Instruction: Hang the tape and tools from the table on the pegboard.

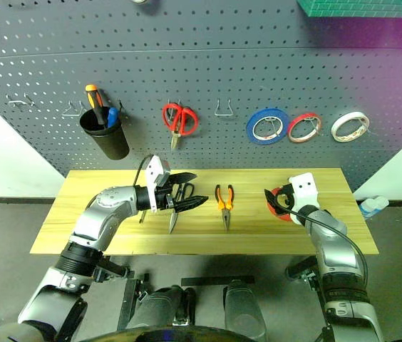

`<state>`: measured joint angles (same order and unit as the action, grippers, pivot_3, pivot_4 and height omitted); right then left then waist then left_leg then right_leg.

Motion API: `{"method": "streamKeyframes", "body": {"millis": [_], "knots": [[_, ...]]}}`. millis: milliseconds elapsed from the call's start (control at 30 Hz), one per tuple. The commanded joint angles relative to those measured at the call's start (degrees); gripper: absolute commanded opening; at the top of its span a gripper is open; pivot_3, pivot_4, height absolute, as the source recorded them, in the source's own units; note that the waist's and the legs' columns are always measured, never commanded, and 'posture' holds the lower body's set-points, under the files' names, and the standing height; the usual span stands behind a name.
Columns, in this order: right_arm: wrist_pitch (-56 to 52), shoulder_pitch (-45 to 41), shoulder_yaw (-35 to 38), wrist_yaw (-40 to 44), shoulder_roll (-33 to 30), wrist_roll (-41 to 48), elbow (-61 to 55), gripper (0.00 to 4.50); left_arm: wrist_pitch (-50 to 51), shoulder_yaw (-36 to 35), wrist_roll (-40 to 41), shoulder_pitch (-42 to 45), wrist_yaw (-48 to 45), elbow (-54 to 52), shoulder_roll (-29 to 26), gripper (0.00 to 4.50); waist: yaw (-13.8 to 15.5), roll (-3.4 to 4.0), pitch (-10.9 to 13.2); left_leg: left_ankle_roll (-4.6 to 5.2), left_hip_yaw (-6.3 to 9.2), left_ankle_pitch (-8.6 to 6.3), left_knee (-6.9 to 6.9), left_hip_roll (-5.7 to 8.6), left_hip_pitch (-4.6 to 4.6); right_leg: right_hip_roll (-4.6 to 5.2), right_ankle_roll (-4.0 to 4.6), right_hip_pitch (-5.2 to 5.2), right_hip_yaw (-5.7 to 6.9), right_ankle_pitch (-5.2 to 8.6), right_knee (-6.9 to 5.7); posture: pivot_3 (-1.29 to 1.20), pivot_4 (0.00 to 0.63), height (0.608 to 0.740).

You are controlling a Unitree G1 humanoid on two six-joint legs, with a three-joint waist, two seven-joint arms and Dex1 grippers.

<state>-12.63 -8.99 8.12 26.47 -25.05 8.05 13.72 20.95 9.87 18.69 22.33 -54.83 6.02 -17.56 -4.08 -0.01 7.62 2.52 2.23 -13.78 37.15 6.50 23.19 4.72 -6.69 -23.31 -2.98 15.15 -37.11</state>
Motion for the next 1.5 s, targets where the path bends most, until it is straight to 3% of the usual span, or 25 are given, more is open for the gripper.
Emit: {"method": "streamKeyframes", "body": {"millis": [33, 433, 1033, 1500], "knots": [[-0.2, 0.8, 0.3, -0.3, -0.7, 0.0, -3.7, 4.48, 0.4, -1.0, 1.1, -0.4, -0.5, -3.5, -1.2, 4.5, 0.0, -0.08, 0.5, 0.0, 0.0, 0.0, 0.0, 0.0, 0.01, 0.0, 0.0, -0.01, 0.0, 0.0, 0.0, -0.16, 0.188, 0.718], [-3.5, 3.1, -0.7, -1.2, -0.1, -0.9, -6.0, 4.48, 0.9, -0.4, 0.8, 0.8, 1.0, -2.8, -1.0, 4.5, 0.1, -0.37, 4.0, 0.06, 0.0, 0.01, -0.04, -0.01, 0.23, 0.07, 0.02, -0.24, 0.01, 0.0, 0.05, -0.16, 0.242, 0.718], [-5.9, 1.6, -0.8, -1.4, -0.8, -1.0, -6.0, 4.48, 0.2, 0.8, 0.0, 1.7, -0.5, -2.1, -1.1, 4.5, 0.0, -0.49, 4.9, 0.04, 0.0, -0.02, -0.12, -0.01, 0.26, 0.07, -0.01, -0.29, 0.03, -0.02, 0.11, -0.17, 0.232, 0.718], [-3.7, -5.5, -3.7, 3.4, -2.9, -2.7, 5.2, 4.48, -3.1, -2.2, 2.1, 5.2, -9.6, -5.6, -10.2, 4.5, 0.1, -0.61, 5.2, 0.04, 0.0, -0.02, -0.22, -0.01, 0.33, 0.11, -0.01, -0.35, 0.09, -0.02, 0.22, -0.12, 0.253, 0.718]]}}
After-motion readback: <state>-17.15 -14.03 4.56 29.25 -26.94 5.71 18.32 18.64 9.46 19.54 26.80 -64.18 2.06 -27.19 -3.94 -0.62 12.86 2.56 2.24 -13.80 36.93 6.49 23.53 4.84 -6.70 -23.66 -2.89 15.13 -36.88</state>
